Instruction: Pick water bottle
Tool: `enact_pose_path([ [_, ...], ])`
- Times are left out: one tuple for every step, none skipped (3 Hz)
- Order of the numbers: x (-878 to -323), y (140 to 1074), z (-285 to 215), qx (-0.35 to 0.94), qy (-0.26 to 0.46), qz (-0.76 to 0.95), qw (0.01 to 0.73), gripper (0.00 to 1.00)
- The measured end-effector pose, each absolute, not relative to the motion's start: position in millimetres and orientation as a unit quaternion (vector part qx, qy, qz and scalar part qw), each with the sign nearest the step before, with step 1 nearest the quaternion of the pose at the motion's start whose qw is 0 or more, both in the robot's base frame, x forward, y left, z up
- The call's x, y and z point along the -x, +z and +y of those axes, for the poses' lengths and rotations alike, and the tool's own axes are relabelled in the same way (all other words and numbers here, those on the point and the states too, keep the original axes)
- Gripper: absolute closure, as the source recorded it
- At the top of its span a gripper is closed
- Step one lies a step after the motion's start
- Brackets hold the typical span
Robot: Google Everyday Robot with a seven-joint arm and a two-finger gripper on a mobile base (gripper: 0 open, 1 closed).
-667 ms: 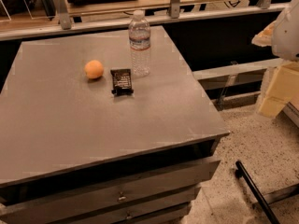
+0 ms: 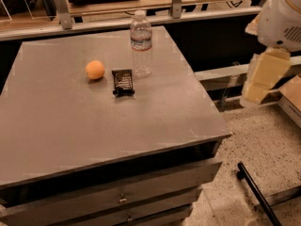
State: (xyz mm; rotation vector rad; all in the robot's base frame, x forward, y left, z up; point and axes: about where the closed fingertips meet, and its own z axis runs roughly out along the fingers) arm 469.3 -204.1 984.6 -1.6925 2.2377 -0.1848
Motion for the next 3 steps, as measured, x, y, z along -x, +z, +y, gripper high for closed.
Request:
enact_pose_path([
  [-523,999,-174,0.600,-0.074,0.771,0.202,0.00],
  [-593,1010,-118,0.616,-0.048,0.742,0.261,0.00],
  [-592,1009,-119,0.616,-0.048,0.742,0.260,0.00],
])
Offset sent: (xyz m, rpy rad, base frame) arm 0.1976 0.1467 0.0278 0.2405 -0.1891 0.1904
